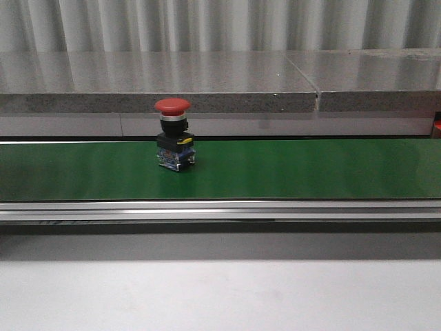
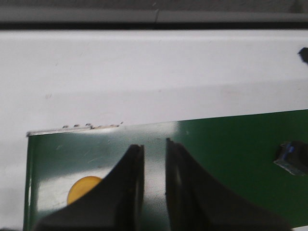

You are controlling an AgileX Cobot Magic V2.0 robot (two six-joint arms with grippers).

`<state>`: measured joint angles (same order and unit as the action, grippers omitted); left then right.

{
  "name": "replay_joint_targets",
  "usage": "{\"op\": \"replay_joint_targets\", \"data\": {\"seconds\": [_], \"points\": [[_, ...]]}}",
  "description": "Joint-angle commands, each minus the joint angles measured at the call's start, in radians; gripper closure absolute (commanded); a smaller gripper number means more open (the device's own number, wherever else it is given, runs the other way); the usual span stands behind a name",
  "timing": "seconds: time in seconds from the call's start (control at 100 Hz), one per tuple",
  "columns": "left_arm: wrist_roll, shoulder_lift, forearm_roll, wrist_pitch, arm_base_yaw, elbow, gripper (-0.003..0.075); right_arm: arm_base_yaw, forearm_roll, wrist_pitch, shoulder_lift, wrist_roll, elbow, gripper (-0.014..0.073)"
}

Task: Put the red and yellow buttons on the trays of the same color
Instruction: 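Carry the yellow button to the belt and release it, then lower the right gripper onto the red button on the belt and grasp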

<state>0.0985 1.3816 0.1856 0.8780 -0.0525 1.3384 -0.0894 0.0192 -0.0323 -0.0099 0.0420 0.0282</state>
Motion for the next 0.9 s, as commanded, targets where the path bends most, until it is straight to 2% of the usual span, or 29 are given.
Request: {"op": "replay_joint_targets", "data": {"seconds": [0.0,0.14,0.33,0.63,0.89], "points": [[0.011,-0.108,0.011,-0.154,-0.053,-0.047,0.0741,-0.003,0.008,0.072,-0.021,-0.005,-0.018,0.0659],[0.032,-0.226,0.011,-0.222,-0.092,-0.18,0.0741,-0.003,0.009,0.072,-0.021,-0.006,-0.018,0.0659],[0.037,-0.425,0.01,-0.271,-0.096,-0.367,0.0741,-0.003,0.009,0.072,-0.021,-0.006,-0.018,0.0659],[0.037,-0.793,0.008,-0.245,-0.096,-0.636,0.0741,-0.004,0.009,0.074,-0.021,-0.006,-0.019,0.0659],[0.037,-0.999,0.008,-0.186,-0.096,-0.736,0.0741,-0.002,0.048,0.027,0.028,-0.007,-0.088,0.0659]]}}
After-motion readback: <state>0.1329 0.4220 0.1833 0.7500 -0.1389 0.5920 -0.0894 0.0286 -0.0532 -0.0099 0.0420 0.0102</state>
